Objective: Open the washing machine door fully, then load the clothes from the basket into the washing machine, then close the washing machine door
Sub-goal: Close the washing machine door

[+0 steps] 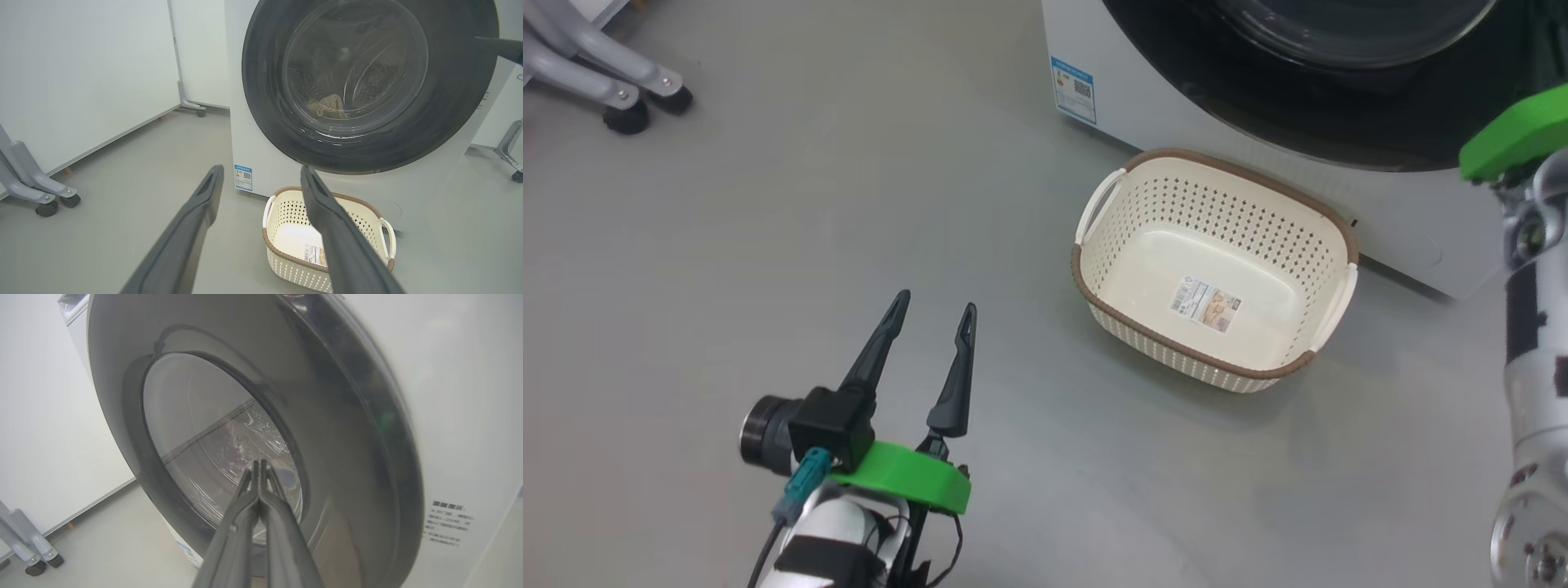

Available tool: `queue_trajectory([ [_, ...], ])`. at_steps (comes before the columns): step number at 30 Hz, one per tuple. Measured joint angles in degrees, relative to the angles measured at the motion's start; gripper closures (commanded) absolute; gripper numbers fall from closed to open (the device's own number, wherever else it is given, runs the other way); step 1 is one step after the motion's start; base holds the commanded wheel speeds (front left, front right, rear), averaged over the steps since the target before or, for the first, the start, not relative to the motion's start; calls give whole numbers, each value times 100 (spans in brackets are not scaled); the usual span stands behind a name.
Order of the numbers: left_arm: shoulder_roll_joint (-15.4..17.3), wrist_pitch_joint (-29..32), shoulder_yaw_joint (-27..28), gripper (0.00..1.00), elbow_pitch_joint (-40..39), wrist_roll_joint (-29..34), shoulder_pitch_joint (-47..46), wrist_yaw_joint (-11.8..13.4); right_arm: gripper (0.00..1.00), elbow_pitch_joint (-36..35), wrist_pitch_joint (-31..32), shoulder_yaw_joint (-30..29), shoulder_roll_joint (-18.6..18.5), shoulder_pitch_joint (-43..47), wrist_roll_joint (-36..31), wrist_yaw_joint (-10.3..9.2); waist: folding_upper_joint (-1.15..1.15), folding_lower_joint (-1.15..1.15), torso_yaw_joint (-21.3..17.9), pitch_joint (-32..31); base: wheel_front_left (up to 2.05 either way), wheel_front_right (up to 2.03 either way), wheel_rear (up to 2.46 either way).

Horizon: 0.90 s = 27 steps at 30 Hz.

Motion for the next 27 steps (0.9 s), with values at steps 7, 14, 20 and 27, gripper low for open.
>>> queue_trajectory([
  [7,8,0,141,0,133,48,49,-2,100,-906,0,942,140,1152,769,0,0,0,-295,-253,0,0,0],
  [14,45,0,249,0,257,88,75,-53,100,-1803,0,1651,172,2070,1373,0,0,0,-726,-475,0,0,0],
  [20,79,0,290,0,393,109,126,-55,100,-2228,0,1884,187,2827,1445,0,0,0,-1117,-686,0,0,0],
  [27,179,0,380,0,545,108,316,-53,0,-2495,0,1954,209,3521,1545,0,0,0,-1541,-983,0,0,0],
])
